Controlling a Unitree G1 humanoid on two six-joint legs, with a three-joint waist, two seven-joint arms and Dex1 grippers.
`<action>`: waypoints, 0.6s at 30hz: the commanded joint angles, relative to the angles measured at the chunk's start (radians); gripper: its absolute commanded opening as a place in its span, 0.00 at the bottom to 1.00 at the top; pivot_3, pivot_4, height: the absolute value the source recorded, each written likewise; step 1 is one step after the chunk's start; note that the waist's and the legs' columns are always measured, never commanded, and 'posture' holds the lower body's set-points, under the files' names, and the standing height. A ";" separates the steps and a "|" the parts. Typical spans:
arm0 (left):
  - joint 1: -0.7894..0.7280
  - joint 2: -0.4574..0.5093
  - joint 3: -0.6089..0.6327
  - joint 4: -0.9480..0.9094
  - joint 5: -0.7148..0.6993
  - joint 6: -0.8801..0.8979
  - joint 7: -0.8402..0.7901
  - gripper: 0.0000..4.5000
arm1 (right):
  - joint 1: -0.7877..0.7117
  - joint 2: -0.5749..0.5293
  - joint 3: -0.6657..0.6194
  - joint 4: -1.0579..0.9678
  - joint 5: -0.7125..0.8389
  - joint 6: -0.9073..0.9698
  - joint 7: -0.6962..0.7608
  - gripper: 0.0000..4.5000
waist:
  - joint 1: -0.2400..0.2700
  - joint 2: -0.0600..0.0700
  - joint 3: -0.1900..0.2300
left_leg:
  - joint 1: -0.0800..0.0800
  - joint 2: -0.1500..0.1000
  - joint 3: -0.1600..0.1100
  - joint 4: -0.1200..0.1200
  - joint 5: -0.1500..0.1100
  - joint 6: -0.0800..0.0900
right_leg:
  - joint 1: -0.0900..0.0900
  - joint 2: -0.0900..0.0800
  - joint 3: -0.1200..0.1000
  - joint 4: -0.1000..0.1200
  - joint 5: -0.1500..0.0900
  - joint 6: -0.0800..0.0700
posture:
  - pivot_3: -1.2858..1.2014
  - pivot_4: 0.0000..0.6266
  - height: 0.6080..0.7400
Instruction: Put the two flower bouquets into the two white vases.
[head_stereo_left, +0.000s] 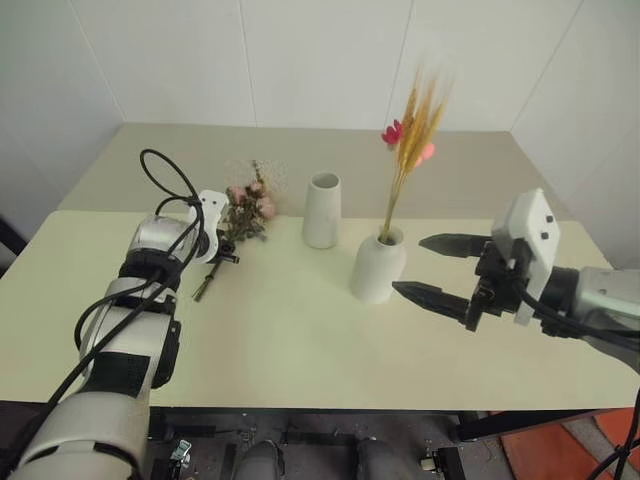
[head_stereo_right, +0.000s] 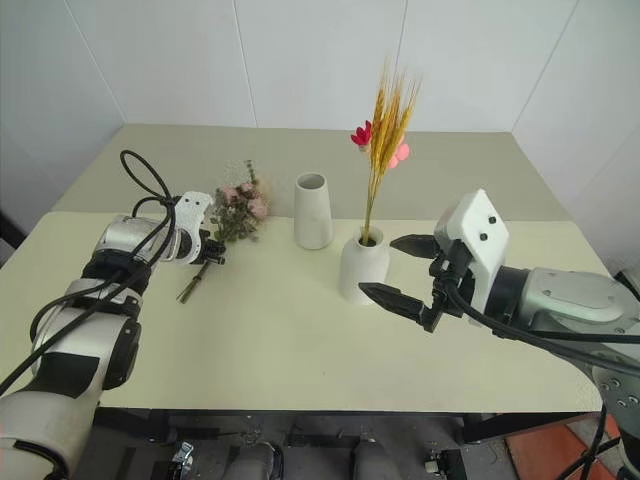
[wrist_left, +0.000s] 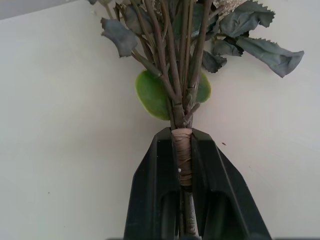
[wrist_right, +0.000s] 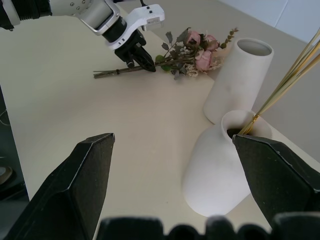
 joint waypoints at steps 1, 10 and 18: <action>-0.050 -0.033 0.155 0.047 -0.058 -0.168 0.173 0.02 | 0.006 0.000 -0.034 -0.023 -0.014 -0.016 -0.027 1.00 | 0.001 0.000 0.000 | 0.000 0.000 0.000 0.000 0.000 0.000 | 0.000 0.000 0.000 0.000 0.000 0.000 | 0.52 0.24 1.00; -0.199 -0.191 0.606 0.097 -0.369 -0.867 0.318 0.02 | 0.027 0.032 -0.030 -0.039 -0.070 -0.040 -0.083 1.00 | 0.017 -0.001 0.000 | -0.003 -0.001 0.000 0.001 0.000 0.000 | 0.000 -0.002 -0.001 -0.003 0.002 0.002 | 0.52 0.24 1.00; -0.294 -0.304 0.785 0.150 -0.600 -0.928 0.018 0.02 | 0.074 0.098 -0.039 -0.104 -0.099 -0.048 -0.151 1.00 | 0.005 -0.001 0.000 | 0.000 -0.002 0.000 0.001 0.000 0.000 | 0.003 -0.002 0.000 -0.003 0.002 0.003 | 0.52 0.24 1.00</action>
